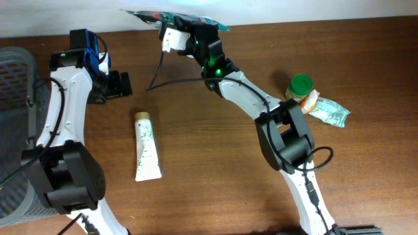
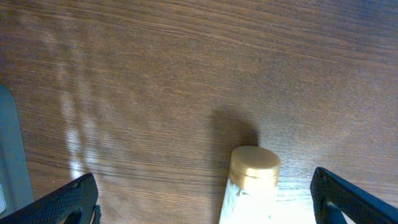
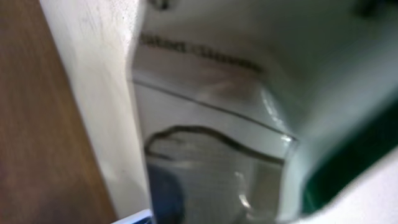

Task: Scan the item barcode
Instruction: 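Hold gloves pack up to the scanner with right gripper, then place gloves pack on table right with right gripper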

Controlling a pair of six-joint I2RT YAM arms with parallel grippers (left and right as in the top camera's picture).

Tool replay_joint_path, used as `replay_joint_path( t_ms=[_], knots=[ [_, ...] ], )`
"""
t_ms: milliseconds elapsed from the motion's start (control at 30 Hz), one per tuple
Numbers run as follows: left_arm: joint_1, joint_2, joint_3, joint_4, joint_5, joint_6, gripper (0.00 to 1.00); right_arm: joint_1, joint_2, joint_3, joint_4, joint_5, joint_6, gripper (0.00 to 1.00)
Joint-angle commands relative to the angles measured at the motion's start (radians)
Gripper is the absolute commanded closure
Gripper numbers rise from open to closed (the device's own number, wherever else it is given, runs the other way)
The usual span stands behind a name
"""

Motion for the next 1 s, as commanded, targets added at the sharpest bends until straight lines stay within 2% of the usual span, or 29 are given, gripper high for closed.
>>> replay_joint_path(
  t_ms=[0, 133, 167, 267, 367, 467, 567, 667, 767, 800, 833, 867, 967],
  knots=[
    [0.006, -0.009, 0.016, -0.001, -0.006, -0.002, 0.01, 0.008, -0.193, 0.014, -0.086, 0.013, 0.237, 0.96],
    [0.006, -0.009, 0.016, -0.001, -0.006, -0.002, 0.01, 0.005, -0.351, 0.014, -0.342, 0.041, 0.413, 0.96],
    [0.006, -0.009, 0.016, -0.001, -0.006, -0.002, 0.01, 0.000, -0.417, 0.014, -0.544, 0.045, 0.487, 0.96],
    [0.006, -0.009, 0.016, -0.001, -0.006, -0.002, 0.01, -0.010, -0.478, 0.014, -0.961, 0.084, 0.640, 0.96],
    [0.006, -0.009, 0.016, -0.001, -0.006, -0.002, 0.01, -0.049, -0.474, 0.014, -1.295, 0.092, 0.932, 0.96],
    [0.006, -0.009, 0.016, -0.001, -0.006, -0.002, 0.01, -0.117, -0.472, -0.003, -1.511, 0.087, 1.087, 0.96],
    [0.006, -0.009, 0.016, -0.001, -0.006, -0.002, 0.01, -0.190, -0.469, -0.134, -1.560, 0.053, 1.090, 0.96],
    [0.006, -0.009, 0.016, -0.001, -0.006, -0.002, 0.01, -0.296, -0.442, -0.306, -1.501, 0.050, 1.090, 0.96],
    [0.006, -0.009, 0.016, -0.001, -0.006, -0.002, 0.01, -0.376, -0.438, -0.382, -1.460, 0.051, 1.090, 0.95],
    [0.006, -0.009, 0.016, -0.001, -0.006, -0.002, 0.01, -0.388, -0.438, -0.389, -1.460, 0.050, 1.090, 0.87],
    [0.006, -0.009, 0.016, -0.001, -0.006, -0.002, 0.01, -0.400, -0.438, -0.391, -1.464, 0.050, 1.090, 0.61],
    [0.006, -0.009, 0.016, -0.001, -0.006, -0.002, 0.01, -0.411, -0.439, -0.389, -1.464, 0.050, 1.090, 0.42],
    [0.006, -0.009, 0.016, -0.001, -0.006, -0.002, 0.01, -0.411, -0.439, -0.362, -1.472, 0.050, 1.086, 0.36]
  ],
)
